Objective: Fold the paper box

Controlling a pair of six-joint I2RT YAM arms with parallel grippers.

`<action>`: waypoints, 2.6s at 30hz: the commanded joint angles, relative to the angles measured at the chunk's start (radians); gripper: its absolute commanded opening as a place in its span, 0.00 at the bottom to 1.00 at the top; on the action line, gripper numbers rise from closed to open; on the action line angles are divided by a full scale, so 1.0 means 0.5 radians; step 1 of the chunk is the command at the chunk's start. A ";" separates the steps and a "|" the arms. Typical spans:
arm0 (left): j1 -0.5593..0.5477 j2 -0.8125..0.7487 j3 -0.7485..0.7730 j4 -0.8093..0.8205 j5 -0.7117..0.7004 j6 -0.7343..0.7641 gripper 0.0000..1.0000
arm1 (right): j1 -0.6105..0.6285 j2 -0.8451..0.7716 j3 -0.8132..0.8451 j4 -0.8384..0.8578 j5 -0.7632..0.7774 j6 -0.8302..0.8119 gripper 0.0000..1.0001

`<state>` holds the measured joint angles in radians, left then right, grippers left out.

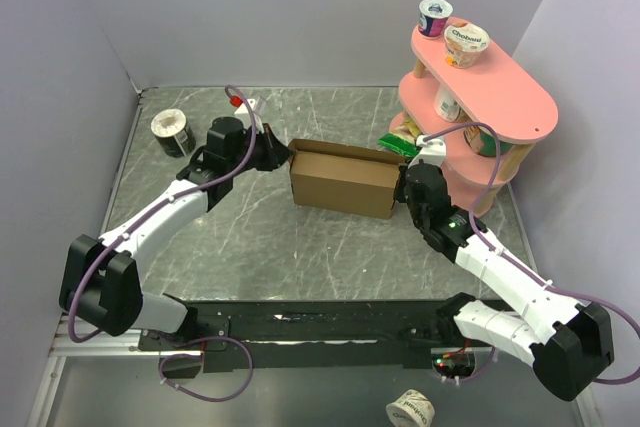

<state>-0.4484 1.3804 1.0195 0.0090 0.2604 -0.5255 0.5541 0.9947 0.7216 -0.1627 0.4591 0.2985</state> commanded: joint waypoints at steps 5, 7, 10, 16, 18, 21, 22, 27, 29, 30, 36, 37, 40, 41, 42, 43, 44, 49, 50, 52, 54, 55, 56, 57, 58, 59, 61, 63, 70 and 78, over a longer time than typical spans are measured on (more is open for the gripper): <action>-0.085 0.007 -0.174 -0.101 0.020 0.106 0.01 | 0.058 0.088 -0.081 -0.362 -0.210 0.026 0.00; -0.109 -0.006 -0.213 -0.083 0.004 0.149 0.01 | 0.061 0.088 -0.078 -0.365 -0.200 0.026 0.00; -0.137 -0.021 -0.290 -0.033 -0.011 0.192 0.01 | 0.058 0.088 -0.072 -0.365 -0.197 0.023 0.00; -0.205 0.013 -0.339 -0.012 -0.110 0.293 0.01 | 0.058 0.103 -0.038 -0.377 -0.200 0.017 0.00; -0.205 0.016 -0.342 -0.070 -0.131 0.281 0.01 | 0.061 0.106 -0.029 -0.380 -0.197 0.010 0.00; -0.189 0.010 -0.336 -0.088 -0.116 0.250 0.01 | 0.061 0.118 -0.017 -0.383 -0.197 0.004 0.00; -0.183 0.013 -0.336 -0.082 -0.073 0.214 0.01 | 0.061 0.124 -0.013 -0.386 -0.200 0.007 0.00; -0.070 0.016 -0.324 -0.067 0.117 0.149 0.01 | 0.061 0.115 -0.007 -0.386 -0.213 0.007 0.00; -0.033 -0.003 -0.312 -0.098 0.114 0.186 0.01 | 0.061 0.109 -0.004 -0.396 -0.210 0.004 0.00; -0.027 -0.006 -0.309 -0.101 0.120 0.201 0.01 | 0.061 0.106 -0.007 -0.396 -0.213 0.001 0.00; -0.030 0.068 -0.290 -0.140 0.148 0.311 0.01 | 0.061 0.109 -0.004 -0.393 -0.213 0.004 0.00; -0.033 0.074 -0.287 -0.153 0.121 0.336 0.01 | 0.061 0.112 -0.004 -0.396 -0.216 0.001 0.00; -0.094 0.031 -0.290 -0.239 -0.130 0.397 0.01 | 0.061 0.124 -0.001 -0.389 -0.216 0.004 0.00; -0.121 -0.005 -0.290 -0.269 -0.189 0.410 0.01 | 0.061 0.127 -0.001 -0.386 -0.216 0.007 0.00; -0.134 -0.021 -0.299 -0.279 -0.241 0.422 0.01 | 0.061 0.131 0.002 -0.383 -0.216 0.007 0.00; -0.143 -0.039 -0.302 -0.285 -0.342 0.431 0.01 | 0.064 0.143 0.002 -0.380 -0.219 0.007 0.00; -0.152 -0.064 -0.306 -0.297 -0.379 0.434 0.01 | 0.061 0.146 0.005 -0.380 -0.222 0.007 0.00; -0.152 -0.098 -0.281 -0.337 -0.392 0.456 0.01 | 0.061 0.164 0.020 -0.380 -0.234 0.004 0.00; -0.152 -0.104 -0.278 -0.331 -0.334 0.453 0.07 | 0.061 0.158 0.020 -0.380 -0.231 0.004 0.00; -0.152 -0.110 -0.272 -0.303 -0.257 0.437 0.13 | 0.058 0.155 0.023 -0.383 -0.228 0.001 0.00; -0.152 -0.107 -0.263 -0.291 -0.190 0.425 0.20 | 0.061 0.152 0.017 -0.386 -0.228 0.007 0.00; -0.152 -0.098 -0.257 -0.282 -0.177 0.416 0.20 | 0.061 0.143 0.014 -0.389 -0.228 0.007 0.00; -0.152 -0.092 -0.253 -0.276 -0.165 0.410 0.22 | 0.061 0.137 0.011 -0.389 -0.228 0.013 0.00; -0.152 -0.089 -0.247 -0.270 -0.162 0.407 0.22 | 0.058 0.134 0.005 -0.392 -0.228 0.014 0.00; -0.152 -0.086 -0.244 -0.263 -0.165 0.398 0.22 | 0.058 0.128 0.005 -0.393 -0.231 0.017 0.00; -0.152 -0.079 -0.241 -0.254 -0.168 0.394 0.22 | 0.064 0.121 0.002 -0.396 -0.231 0.020 0.00; -0.152 -0.079 -0.232 -0.242 -0.180 0.388 0.21 | 0.061 0.106 -0.004 -0.399 -0.225 0.020 0.00; -0.152 -0.082 -0.217 -0.230 -0.180 0.385 0.25 | 0.061 0.097 -0.010 -0.405 -0.225 0.020 0.00; -0.152 -0.104 -0.161 -0.214 -0.186 0.373 0.29 | 0.061 0.085 -0.023 -0.408 -0.231 0.029 0.00; -0.152 -0.135 -0.143 -0.159 -0.196 0.348 0.29 | 0.058 0.109 -0.026 -0.396 -0.252 0.032 0.00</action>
<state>-0.5186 1.3117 0.9318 -0.0082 0.1375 -0.3378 0.5587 1.0092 0.7536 -0.1940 0.4465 0.2955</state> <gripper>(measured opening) 0.287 0.035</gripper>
